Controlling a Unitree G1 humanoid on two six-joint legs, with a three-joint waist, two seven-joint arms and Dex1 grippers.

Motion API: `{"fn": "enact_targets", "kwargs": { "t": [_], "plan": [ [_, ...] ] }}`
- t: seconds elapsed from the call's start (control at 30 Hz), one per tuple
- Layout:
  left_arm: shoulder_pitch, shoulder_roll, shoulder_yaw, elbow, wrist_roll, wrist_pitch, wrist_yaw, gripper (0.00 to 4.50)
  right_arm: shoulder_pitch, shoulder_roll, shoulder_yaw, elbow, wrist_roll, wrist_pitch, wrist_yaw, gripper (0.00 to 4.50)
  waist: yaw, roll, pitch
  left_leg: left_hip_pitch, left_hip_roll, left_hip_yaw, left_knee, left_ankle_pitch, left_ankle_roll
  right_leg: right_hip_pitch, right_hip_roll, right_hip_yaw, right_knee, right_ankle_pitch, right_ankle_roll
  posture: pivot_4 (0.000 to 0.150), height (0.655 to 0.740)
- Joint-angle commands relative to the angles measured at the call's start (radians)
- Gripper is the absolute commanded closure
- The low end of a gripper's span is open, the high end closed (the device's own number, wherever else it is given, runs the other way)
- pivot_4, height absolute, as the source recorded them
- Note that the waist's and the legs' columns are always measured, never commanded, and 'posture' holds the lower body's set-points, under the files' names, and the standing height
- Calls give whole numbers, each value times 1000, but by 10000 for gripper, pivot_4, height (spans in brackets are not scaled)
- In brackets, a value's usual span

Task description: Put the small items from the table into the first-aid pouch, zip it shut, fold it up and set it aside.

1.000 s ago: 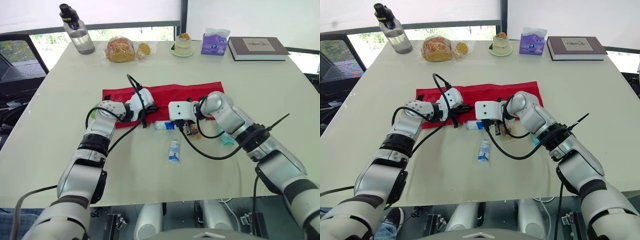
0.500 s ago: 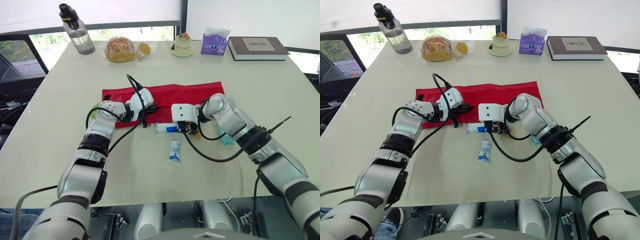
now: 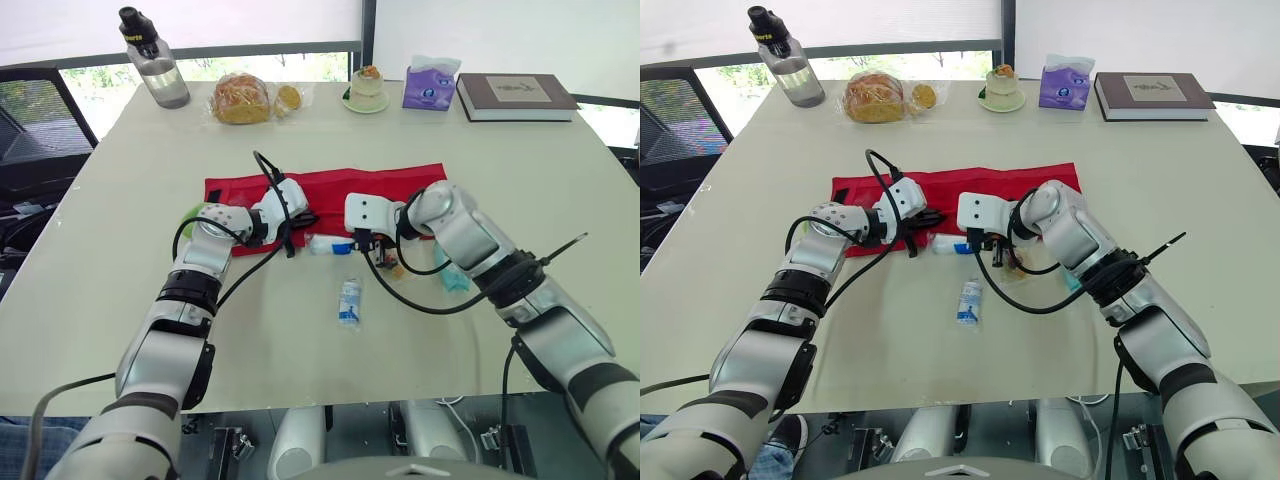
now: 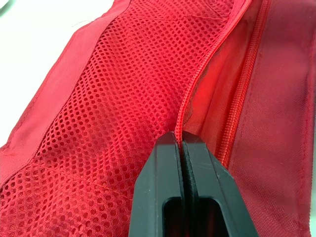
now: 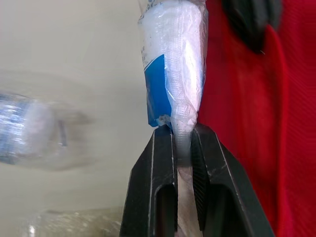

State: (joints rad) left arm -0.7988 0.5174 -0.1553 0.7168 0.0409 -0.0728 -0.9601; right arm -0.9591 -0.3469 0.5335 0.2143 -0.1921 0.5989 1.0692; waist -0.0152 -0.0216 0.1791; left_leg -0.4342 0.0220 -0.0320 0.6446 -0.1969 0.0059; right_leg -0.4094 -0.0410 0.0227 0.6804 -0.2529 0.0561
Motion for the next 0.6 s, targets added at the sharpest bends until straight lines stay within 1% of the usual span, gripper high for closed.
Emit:
{"fn": "enact_targets", "kwargs": {
  "t": [0.03,0.17,0.3,0.47,0.6],
  "plan": [
    [4,-5,30,-62,-28,13,10,45000,-9,-21,-40,-79,-16,114,-39,44832,0,0,0,0,0,0,0,0,0,0,0,0,0,0,0,1500,7332],
    [17,-21,37,-106,-42,39,21,45000,4,-47,-16,-105,-28,174,-50,44832,0,0,0,0,0,0,0,0,0,0,0,0,0,0,0,1500,7332],
    [40,-37,34,-170,-48,72,31,45000,8,-30,3,-103,-41,254,-87,44832,-1,0,0,0,0,0,0,0,0,0,0,0,0,0,0,1500,7332],
    [70,-60,35,-263,-52,125,57,45000,-8,39,-19,-55,-36,316,-168,44832,-2,0,0,0,0,0,-1,0,0,0,0,0,0,0,0,1500,7332],
    [103,-72,27,-341,-52,165,71,45000,-11,115,-95,-23,31,382,-205,44832,-2,0,0,0,0,0,-1,0,0,0,0,0,0,0,0,1500,7332]
  ]
}}
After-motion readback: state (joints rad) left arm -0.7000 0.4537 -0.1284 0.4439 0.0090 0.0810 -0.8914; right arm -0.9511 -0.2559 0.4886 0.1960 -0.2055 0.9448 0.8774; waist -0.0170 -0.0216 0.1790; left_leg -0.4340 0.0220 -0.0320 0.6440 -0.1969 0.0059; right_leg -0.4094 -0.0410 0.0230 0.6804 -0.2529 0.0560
